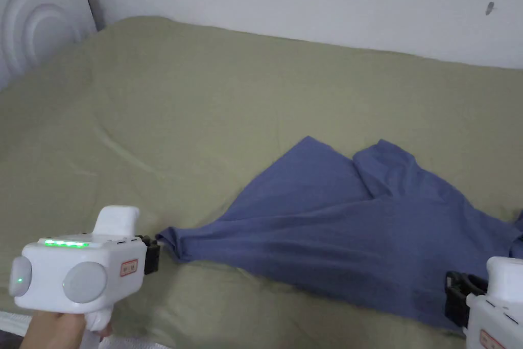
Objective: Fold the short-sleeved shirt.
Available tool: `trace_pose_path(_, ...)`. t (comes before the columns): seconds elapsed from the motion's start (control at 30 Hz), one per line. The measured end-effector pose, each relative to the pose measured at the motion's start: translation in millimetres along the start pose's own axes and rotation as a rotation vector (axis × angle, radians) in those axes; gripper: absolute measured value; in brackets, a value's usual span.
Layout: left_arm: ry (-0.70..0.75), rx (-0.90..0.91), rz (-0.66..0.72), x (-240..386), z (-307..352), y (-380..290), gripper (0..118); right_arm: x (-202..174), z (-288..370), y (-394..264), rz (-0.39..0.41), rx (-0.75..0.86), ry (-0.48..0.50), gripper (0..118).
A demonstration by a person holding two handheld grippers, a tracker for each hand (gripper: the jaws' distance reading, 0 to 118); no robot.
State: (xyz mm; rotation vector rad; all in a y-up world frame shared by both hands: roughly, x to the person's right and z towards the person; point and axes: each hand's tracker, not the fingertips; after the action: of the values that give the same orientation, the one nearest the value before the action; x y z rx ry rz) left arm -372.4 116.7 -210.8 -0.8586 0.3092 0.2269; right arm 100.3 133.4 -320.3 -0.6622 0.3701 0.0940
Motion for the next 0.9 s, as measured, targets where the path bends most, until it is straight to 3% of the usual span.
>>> trace_pose_path(0.13,-0.027,-0.014,-0.008,2,-5,10,0,-9,-9,-2,0.014,-0.016,0.018,0)
trace_pose_path(0.17,-0.027,-0.012,-0.009,4,-6,12,6,-11,-11,-2,0.013,-0.018,0.016,0)
trace_pose_path(0.2,-0.029,-0.013,-0.01,4,-10,16,26,-12,-12,-3,0.014,-0.025,0.02,0)
trace_pose_path(0.23,-0.039,-0.032,-0.008,4,-18,23,63,-12,-14,-3,0.015,-0.031,0.026,0)
trace_pose_path(0.27,-0.041,-0.078,-0.017,4,-28,26,115,-12,-15,-5,0.015,-0.035,0.03,0)
trace_pose_path(0.3,-0.026,-0.081,-0.02,8,-34,27,118,-13,-17,-6,0.017,-0.041,0.03,0)
trace_pose_path(0.43,0.086,-0.101,-0.08,10,-66,35,107,-13,-23,-10,-0.002,-0.064,0.055,0)
trace_pose_path(0.5,0.018,-0.154,-0.056,10,-70,35,77,-13,-27,-11,-0.004,-0.077,0.057,0)
trace_pose_path(0.53,-0.011,-0.154,-0.036,12,-69,35,50,-12,-28,-11,-0.005,-0.079,0.052,0)
trace_pose_path(0.57,-0.016,-0.158,-0.05,14,-70,30,15,-10,-29,-10,-0.004,-0.081,0.053,0)
trace_pose_path(0.6,-0.001,-0.146,-0.06,19,-69,27,7,-8,-32,-9,-0.003,-0.085,0.052,0)
trace_pose_path(0.9,0.003,-0.109,-0.048,21,-57,24,4,50,-93,51,0.003,-0.094,-0.038,0)
